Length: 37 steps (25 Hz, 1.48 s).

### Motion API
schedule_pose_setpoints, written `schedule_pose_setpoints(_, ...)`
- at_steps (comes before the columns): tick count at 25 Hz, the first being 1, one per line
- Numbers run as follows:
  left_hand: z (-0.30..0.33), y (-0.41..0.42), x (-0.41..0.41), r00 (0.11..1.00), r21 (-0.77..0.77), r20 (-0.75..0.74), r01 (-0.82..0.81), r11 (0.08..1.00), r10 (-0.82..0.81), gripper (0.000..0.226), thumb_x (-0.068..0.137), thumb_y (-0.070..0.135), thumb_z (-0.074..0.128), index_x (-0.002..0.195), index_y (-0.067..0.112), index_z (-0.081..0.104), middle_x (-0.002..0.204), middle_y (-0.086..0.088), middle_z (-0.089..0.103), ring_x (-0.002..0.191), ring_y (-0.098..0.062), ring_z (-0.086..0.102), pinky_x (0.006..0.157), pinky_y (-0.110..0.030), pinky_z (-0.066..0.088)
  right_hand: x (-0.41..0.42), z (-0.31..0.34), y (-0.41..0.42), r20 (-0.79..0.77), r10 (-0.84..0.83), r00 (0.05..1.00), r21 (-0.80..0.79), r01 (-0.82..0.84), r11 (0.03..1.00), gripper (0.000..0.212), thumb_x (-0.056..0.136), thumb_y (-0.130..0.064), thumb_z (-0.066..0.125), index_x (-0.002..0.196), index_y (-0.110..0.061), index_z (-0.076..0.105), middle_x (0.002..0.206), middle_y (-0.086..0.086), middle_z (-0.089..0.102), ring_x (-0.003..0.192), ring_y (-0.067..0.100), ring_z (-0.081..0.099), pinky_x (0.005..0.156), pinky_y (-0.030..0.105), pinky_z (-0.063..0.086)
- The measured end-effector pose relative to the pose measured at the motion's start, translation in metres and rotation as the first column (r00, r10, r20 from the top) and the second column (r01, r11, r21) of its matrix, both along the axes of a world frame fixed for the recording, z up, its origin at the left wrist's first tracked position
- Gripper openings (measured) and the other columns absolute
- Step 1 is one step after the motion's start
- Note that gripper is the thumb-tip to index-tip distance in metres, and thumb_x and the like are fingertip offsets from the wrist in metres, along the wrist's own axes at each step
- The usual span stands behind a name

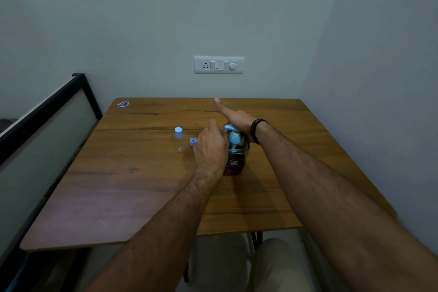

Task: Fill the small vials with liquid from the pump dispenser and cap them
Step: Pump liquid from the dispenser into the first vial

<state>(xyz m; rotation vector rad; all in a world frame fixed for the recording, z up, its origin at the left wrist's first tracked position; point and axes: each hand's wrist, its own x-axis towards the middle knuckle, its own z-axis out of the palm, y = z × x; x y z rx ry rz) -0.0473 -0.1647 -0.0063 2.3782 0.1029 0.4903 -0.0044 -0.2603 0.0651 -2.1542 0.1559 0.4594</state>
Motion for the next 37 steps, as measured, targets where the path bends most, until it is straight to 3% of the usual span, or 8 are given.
schedule_pose_setpoints(2, 0.000, -0.001, -0.001, 1.000, 0.006, -0.007, 0.006, 1.000, -0.006, 0.014, 0.107, 0.029, 0.047, 0.098, 0.018, 0.046, 0.085, 0.005, 0.053, 0.078, -0.014, 0.055, 0.065, -0.028, 0.043, -0.001, -0.001, 0.001, 0.025, -0.011, 1.000, 0.029, 0.011, 1.000, 0.117, 0.069, -0.101, 0.032, 0.151, -0.020, 0.047, 0.144, 0.009, 0.055, 0.121, 0.029, 0.057, 0.105, 0.050, 0.045)
schedule_pose_setpoints(7, -0.001, 0.000, 0.000, 1.000, 0.001, -0.011, -0.011, 1.000, 0.011, 0.012, 0.106, 0.028, 0.048, 0.102, 0.016, 0.050, 0.085, 0.005, 0.054, 0.077, -0.014, 0.053, 0.064, -0.027, 0.038, 0.001, -0.006, 0.002, 0.065, -0.004, 0.998, -0.050, 0.007, 0.999, 0.087, 0.088, -0.080, 0.045, 0.141, -0.013, 0.058, 0.142, 0.010, 0.058, 0.120, 0.028, 0.058, 0.090, 0.039, 0.043)
schedule_pose_setpoints(12, -0.002, 0.000, 0.001, 1.000, 0.003, -0.004, 0.000, 1.000, 0.000, 0.011, 0.106, 0.027, 0.050, 0.101, 0.017, 0.050, 0.087, 0.004, 0.057, 0.079, -0.014, 0.056, 0.068, -0.029, 0.047, 0.000, -0.002, 0.001, 0.006, -0.023, 1.000, 0.065, 0.023, 0.998, 0.123, 0.059, -0.105, 0.039, 0.149, -0.020, 0.049, 0.141, 0.005, 0.058, 0.117, 0.028, 0.060, 0.104, 0.049, 0.046)
schedule_pose_setpoints(16, 0.000, -0.001, 0.000, 1.000, 0.005, -0.005, -0.012, 1.000, 0.012, 0.012, 0.107, 0.029, 0.048, 0.104, 0.017, 0.050, 0.085, 0.007, 0.053, 0.079, -0.013, 0.053, 0.066, -0.027, 0.040, 0.004, -0.011, 0.001, 0.075, -0.031, 0.997, -0.007, 0.032, 0.999, 0.080, 0.086, -0.078, 0.052, 0.132, -0.013, 0.065, 0.132, 0.007, 0.065, 0.109, 0.025, 0.062, 0.084, 0.037, 0.046)
schedule_pose_setpoints(22, 0.000, 0.001, 0.001, 1.000, -0.003, -0.017, 0.000, 1.000, -0.001, 0.012, 0.107, 0.028, 0.048, 0.100, 0.018, 0.048, 0.087, 0.003, 0.058, 0.080, -0.015, 0.057, 0.067, -0.030, 0.047, 0.000, -0.003, 0.000, 0.013, -0.024, 1.000, 0.062, 0.023, 0.998, 0.105, 0.072, -0.098, 0.038, 0.131, -0.016, 0.066, 0.119, 0.001, 0.064, 0.107, 0.024, 0.062, 0.095, 0.045, 0.048)
schedule_pose_setpoints(27, 0.000, 0.000, -0.001, 1.000, 0.004, -0.006, -0.011, 1.000, 0.011, 0.013, 0.106, 0.028, 0.047, 0.106, 0.016, 0.051, 0.087, 0.005, 0.057, 0.080, -0.014, 0.055, 0.066, -0.029, 0.043, 0.007, -0.012, 0.001, 0.067, -0.039, 0.997, -0.014, 0.040, 0.999, 0.070, 0.089, -0.071, 0.057, 0.128, -0.014, 0.068, 0.130, 0.005, 0.065, 0.109, 0.025, 0.063, 0.087, 0.038, 0.049)
schedule_pose_setpoints(32, -0.001, 0.001, 0.000, 1.000, -0.013, -0.015, 0.011, 1.000, -0.011, 0.011, 0.106, 0.029, 0.050, 0.104, 0.018, 0.050, 0.091, 0.006, 0.057, 0.086, -0.015, 0.060, 0.072, -0.032, 0.052, 0.003, -0.004, -0.001, -0.078, 0.006, 0.997, 0.109, 0.003, 0.994, 0.108, 0.059, -0.101, 0.050, 0.127, -0.020, 0.068, 0.125, 0.003, 0.066, 0.111, 0.027, 0.064, 0.103, 0.053, 0.048)
schedule_pose_setpoints(37, -0.001, 0.001, 0.000, 1.000, 0.019, -0.004, -0.011, 1.000, 0.011, 0.012, 0.106, 0.026, 0.046, 0.103, 0.015, 0.049, 0.084, 0.005, 0.052, 0.078, -0.015, 0.052, 0.060, -0.027, 0.034, 0.003, -0.010, 0.001, 0.104, -0.007, 0.995, -0.044, 0.012, 0.999, 0.073, 0.091, -0.075, 0.048, 0.124, -0.014, 0.071, 0.135, 0.005, 0.061, 0.105, 0.021, 0.054, 0.087, 0.037, 0.039)
